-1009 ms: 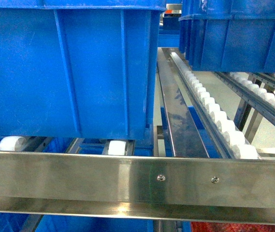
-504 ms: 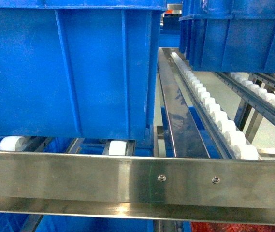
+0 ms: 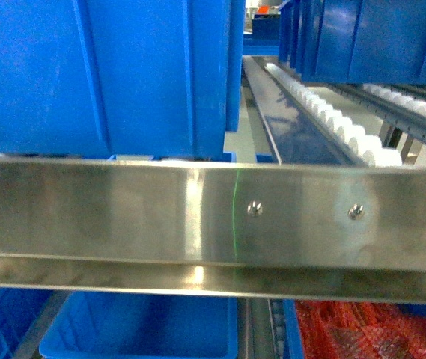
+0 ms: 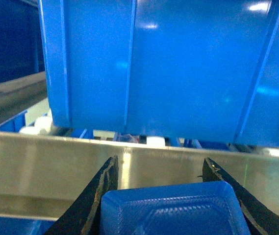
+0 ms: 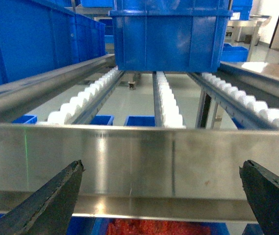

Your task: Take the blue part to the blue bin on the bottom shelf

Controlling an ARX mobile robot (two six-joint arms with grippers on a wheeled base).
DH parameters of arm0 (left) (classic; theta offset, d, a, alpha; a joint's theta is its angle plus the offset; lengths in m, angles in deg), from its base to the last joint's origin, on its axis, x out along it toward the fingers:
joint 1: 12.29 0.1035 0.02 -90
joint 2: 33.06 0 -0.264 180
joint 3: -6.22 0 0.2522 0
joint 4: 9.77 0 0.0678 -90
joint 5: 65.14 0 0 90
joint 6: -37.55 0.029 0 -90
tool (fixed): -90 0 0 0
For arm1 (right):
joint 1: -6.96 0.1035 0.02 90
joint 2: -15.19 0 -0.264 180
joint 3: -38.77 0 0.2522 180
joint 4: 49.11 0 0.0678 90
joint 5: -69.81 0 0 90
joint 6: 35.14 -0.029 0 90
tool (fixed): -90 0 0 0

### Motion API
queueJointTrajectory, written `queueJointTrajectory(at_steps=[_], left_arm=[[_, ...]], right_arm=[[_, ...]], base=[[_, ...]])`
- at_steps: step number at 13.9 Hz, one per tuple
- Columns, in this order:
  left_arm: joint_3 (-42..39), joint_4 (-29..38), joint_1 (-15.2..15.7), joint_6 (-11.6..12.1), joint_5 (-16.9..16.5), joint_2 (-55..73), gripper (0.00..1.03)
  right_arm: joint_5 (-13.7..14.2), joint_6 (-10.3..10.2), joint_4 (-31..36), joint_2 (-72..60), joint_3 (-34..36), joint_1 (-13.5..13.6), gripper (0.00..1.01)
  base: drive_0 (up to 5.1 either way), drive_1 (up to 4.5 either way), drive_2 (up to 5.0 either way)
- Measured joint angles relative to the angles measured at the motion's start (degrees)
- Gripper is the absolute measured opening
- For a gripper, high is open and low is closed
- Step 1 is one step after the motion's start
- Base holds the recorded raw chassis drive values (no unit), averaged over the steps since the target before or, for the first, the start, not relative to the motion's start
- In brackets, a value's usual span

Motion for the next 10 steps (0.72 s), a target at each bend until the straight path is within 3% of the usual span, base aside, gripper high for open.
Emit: queueJointTrajectory(at_steps=[10], left_arm=[[0.0,-0.1,0.0,0.0,0.0,0.0,0.43]], right_arm=[[0.0,0.0,0.0,0.0,0.0,0.0,0.98]], base=[[0.0,0.0,0.0]])
